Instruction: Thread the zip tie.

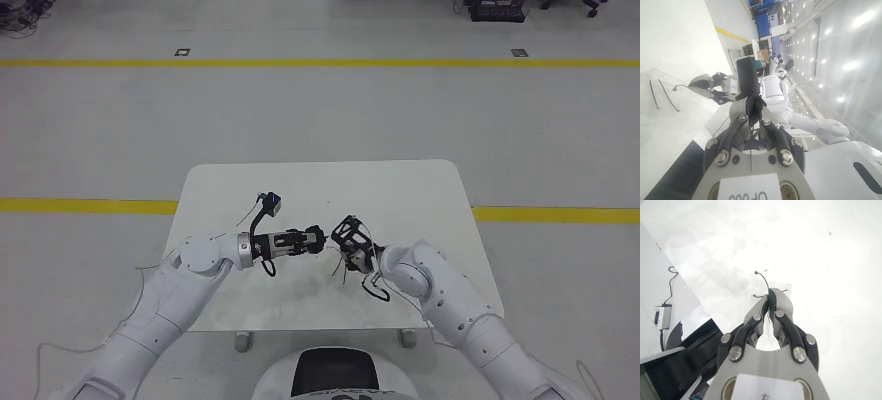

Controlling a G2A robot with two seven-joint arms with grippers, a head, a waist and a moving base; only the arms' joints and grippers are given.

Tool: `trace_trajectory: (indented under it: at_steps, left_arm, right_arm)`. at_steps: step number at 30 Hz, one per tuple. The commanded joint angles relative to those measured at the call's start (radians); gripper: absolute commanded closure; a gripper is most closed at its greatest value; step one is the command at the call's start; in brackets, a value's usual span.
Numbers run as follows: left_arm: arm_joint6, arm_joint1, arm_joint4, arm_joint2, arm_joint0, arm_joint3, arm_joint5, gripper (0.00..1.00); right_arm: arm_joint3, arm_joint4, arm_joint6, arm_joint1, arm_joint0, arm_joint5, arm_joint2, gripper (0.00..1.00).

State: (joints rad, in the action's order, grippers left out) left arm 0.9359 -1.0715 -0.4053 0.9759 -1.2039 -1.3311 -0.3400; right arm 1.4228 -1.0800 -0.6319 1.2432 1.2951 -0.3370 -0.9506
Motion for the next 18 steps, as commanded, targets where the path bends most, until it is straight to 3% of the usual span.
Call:
trace_trajectory:
  at_steps: [1, 4, 8, 15, 18]
  left_arm:
    - [0.000, 0.000, 0.000, 0.000, 0.000, 0.000, 0.000, 1.00]
    - [0.000, 0.000, 0.000, 0.000, 0.000, 0.000, 0.000, 1.00]
    - [0.000, 0.000, 0.000, 0.000, 0.000, 0.000, 0.000, 1.00]
    - [0.000, 0.000, 0.000, 0.000, 0.000, 0.000, 0.000, 1.00]
    - [0.000, 0.000, 0.000, 0.000, 0.000, 0.000, 0.000, 1.00]
  right_arm:
    - [0.016, 0.008, 0.118, -0.012, 0.040, -0.003, -0.018, 1.00]
    - [0.052, 0.032, 0.262, -0.041, 0.106, -0.003, -0.035, 1.00]
    - [0.090, 0.061, 0.471, -0.103, 0.180, -0.003, -0.027, 1.00]
    - [0.103, 0.137, 0.784, -0.216, 0.201, -0.003, 0.045, 1.00]
    - [0.093, 0.154, 0.827, -0.232, 0.193, -0.003, 0.056, 1.00]
